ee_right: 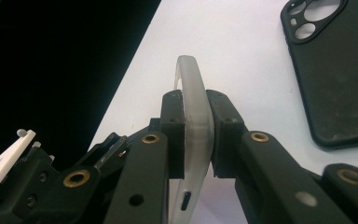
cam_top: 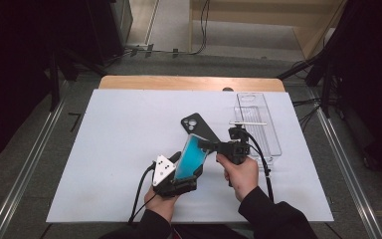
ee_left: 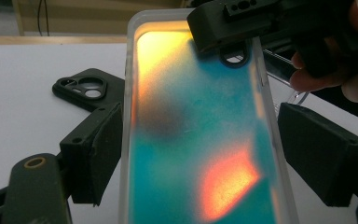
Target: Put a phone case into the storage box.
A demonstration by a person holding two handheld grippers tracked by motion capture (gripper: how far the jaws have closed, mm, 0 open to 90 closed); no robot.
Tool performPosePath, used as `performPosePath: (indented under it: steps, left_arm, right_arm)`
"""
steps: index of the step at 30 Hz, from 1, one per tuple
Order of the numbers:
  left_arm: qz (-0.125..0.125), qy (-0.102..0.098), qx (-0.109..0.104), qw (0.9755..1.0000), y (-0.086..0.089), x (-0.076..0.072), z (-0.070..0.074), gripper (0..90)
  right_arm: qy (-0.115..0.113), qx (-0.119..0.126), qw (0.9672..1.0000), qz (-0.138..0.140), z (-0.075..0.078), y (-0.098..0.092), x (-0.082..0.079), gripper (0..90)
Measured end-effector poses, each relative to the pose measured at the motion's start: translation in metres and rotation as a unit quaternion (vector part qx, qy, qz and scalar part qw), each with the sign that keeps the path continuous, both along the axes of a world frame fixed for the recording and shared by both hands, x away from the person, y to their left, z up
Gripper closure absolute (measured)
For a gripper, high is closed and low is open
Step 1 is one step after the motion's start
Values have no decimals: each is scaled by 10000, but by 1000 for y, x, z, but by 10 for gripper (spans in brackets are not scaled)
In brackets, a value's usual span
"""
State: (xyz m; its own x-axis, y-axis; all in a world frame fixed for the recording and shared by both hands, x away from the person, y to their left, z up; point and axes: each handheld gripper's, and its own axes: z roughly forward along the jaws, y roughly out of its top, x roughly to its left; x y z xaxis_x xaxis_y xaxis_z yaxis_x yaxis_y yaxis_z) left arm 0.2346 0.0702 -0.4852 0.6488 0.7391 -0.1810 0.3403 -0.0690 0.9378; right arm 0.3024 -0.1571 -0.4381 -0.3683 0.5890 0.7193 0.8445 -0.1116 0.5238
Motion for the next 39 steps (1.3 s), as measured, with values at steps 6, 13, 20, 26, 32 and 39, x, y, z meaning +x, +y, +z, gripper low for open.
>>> performPosePath:
  steps: [6, 13, 20, 26, 32, 39]
  left_arm:
    - [-98, 45, -78, 9999, 1, 2, 0, 169]
    - [-308, 416, -160, 9985, 3, 8, 6, 154]
    - [-429, 641, 94, 9970, 8, 14, 15, 146]
    - [-675, 1083, 169, 9917, 10, 21, 20, 146]
    - [-887, 1478, 324, 9845, 12, 29, 23, 147]
    - [-1225, 1745, 529, 9756, 14, 40, 31, 156]
  right_arm:
    - [16, 27, 10000, 9, 3, -1, 0, 766]
    - [-109, -129, 9999, 19, 7, -1, -3, 769]
    - [-279, -340, 9990, -105, 12, -9, -3, 769]
    - [-590, -753, 9953, -141, 18, -9, -6, 769]
    - [-861, -1025, 9909, -105, 24, -12, -10, 768]
    - [-1072, -1065, 9885, 92, 26, -18, -11, 768]
